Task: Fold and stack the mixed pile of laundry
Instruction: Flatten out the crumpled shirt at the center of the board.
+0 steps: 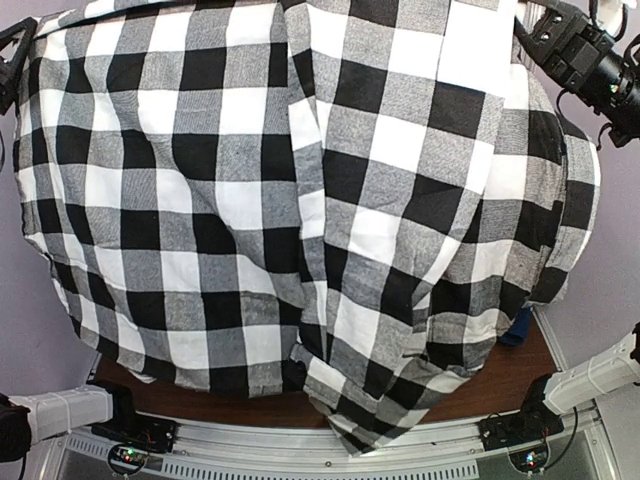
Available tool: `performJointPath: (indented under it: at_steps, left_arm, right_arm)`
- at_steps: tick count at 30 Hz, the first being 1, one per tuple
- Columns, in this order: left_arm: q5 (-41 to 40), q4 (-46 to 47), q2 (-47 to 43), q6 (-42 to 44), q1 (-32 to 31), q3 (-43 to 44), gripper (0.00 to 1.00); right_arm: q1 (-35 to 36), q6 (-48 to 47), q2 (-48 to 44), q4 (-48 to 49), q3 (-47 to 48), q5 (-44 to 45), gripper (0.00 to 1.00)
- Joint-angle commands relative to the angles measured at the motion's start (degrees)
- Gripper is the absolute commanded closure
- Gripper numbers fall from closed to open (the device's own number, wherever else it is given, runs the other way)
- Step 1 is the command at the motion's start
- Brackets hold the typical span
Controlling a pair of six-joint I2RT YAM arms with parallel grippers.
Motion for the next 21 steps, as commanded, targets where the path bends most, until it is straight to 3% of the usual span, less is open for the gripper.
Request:
performJointPath:
  at_steps: [1,4,8,12,13,15,17,19,21]
  left_arm:
    - [-7.1,-4.3,0.7,-1.8,0.6,-10.7,1.0]
    - [-7.9,0.1,-0.9,-3.2,0.5,-25.6,1.0]
    - [-10.6,5.3,-0.7,-3.2,0.5,-44.4,1.0]
    - [-13.4,14.9,4.5,-2.1,0.5,-59.1,0.99]
    - [-13.9,17.4,7.5,-1.8,0.6,-61.3,0.95]
    - [-15.7,21.7,16.0,0.3,0.8,-62.4,0.89]
    - [-16.0,22.7,27.1,2.5,1.2,-59.9,0.75]
    - [-14.5,21.5,33.5,3.7,2.1,-55.3,0.55]
    - [-14.2,20.1,36.0,4.4,2.3,-52.8,0.42]
  right_arm:
    - [-1.5,-1.4,-1.5,1.0,-8.9,16.8,1.0]
    - [-6.9,2.5,-3.0,6.1,-23.1,16.4,1.0]
    - [-17.4,10.1,-0.9,16.8,-42.3,7.6,1.0]
    - [-20.7,8.5,11.6,21.2,-48.3,5.7,1.0]
    - [-21.1,8.1,16.3,21.9,-48.2,5.9,1.0]
    - [-22.0,7.6,25.9,22.1,-45.2,7.4,0.77]
    - [-22.3,6.8,34.5,15.5,-38.3,10.5,0.46]
    - [-22.4,7.2,38.2,11.9,-35.1,14.3,0.28]
    - [-22.5,7.8,37.4,10.9,-34.5,19.8,0.13]
